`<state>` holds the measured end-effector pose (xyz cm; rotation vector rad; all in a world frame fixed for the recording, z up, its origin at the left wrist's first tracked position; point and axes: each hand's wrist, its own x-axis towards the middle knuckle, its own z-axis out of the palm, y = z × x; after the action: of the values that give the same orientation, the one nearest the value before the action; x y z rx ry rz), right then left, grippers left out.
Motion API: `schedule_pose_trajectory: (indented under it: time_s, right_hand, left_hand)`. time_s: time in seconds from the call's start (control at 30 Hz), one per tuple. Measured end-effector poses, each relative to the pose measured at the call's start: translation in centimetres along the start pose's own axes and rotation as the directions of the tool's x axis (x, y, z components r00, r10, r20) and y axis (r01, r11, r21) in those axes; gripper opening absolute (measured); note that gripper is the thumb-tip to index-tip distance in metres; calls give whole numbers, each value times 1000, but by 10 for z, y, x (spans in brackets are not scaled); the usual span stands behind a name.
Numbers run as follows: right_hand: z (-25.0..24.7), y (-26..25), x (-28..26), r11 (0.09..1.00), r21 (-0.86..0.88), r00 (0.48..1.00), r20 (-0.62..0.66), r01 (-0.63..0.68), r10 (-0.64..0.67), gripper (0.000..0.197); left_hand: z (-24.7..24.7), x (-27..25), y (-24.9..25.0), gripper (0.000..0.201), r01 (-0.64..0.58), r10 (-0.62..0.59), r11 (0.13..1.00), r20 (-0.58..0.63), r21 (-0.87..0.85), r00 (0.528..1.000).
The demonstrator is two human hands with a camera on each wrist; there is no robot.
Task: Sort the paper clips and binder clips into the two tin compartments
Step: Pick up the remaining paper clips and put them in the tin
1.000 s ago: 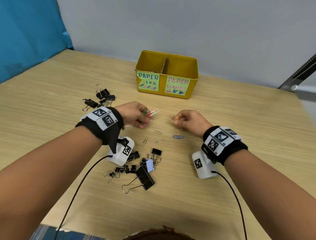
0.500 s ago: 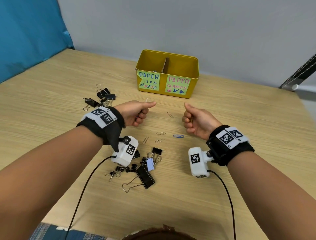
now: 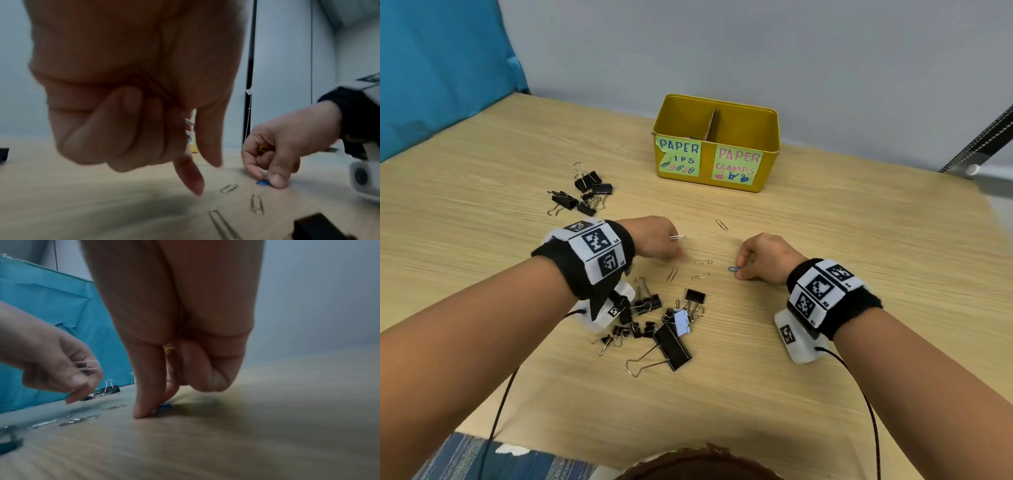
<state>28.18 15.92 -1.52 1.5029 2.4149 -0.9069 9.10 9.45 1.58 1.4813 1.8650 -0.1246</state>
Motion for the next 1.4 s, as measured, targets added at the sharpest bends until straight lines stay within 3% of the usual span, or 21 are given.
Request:
schedule_pose_trajectory:
  time_s: [0.13,0.27,0.33,0.4,0.43,0.5,0.57,0.63,0.7,0.83,0.87,0.93,1.0,1.07,1.13,1.3,1.4]
  right_hand:
    - [1,-1,0,998,-61,997,77,-1,6,26]
    - [1,0,-1,999,-34,996,86,-3,6,24]
    - [1,0,-1,999,38,998,68,-12,9,14]
    - [3,0,0,970,241,996,89,-39,18,17]
    - [5,0,1,909,412,993,114,-64,18,20]
    - [6,-1,3,682,723,989,147,-110,4,23]
    - [3,-3,2,505,854,986,163,-124,-33,21]
    - [1,-6,3,431,894,983,170,-121,-75,20]
    - [-1,-10,4,418,900,982,171,-123,-80,25]
    - [0,-22,11,502,859,994,108,-105,24,27]
    - [1,-25,12,579,811,996,85,-83,24,23]
    - [3,-31,11,818,574,998,32,23,-50,11]
    - [7,-34,8,958,257,989,35,130,-144,25]
    - [10,-37,5,984,36,984,38,175,-176,40]
    - [12,-39,5,977,-48,978,11,208,-207,42]
    - [15,-39,4,967,-47,968,40,250,-248,23]
    - [19,-35,4,966,-77,966,88,249,-242,24]
  left_hand:
    - [10,1,2,37,24,-22,968,-13,251,1000]
    - [20,3,9,20,6,3,947,-29,322,1000]
    - [24,2,12,28,7,4,930,-29,366,1000]
    - [25,3,13,25,-4,10,929,-14,371,1000]
    - [25,2,12,26,-15,13,937,8,348,1000]
    - [23,0,10,43,-22,13,969,38,247,999]
    - [19,0,8,48,-30,28,992,16,123,999]
    - [15,2,5,41,-22,22,1000,-22,8,1000]
    - [12,6,0,37,1,-7,983,-34,-183,999]
    - [4,14,-7,29,-21,24,882,1,-470,1000]
    - [2,15,-7,24,-39,36,867,-16,-497,999]
    - [-2,21,-4,22,-71,39,860,-75,-506,996]
    - [-6,27,2,21,-82,21,893,-140,-444,990]
    - [-9,31,12,13,-104,25,928,-219,-358,975]
    - [-11,36,19,3,-145,61,952,-297,-269,953]
    - [-7,54,29,20,-192,148,976,-336,-101,930]
    - [-2,63,33,26,-222,213,975,-304,2,929]
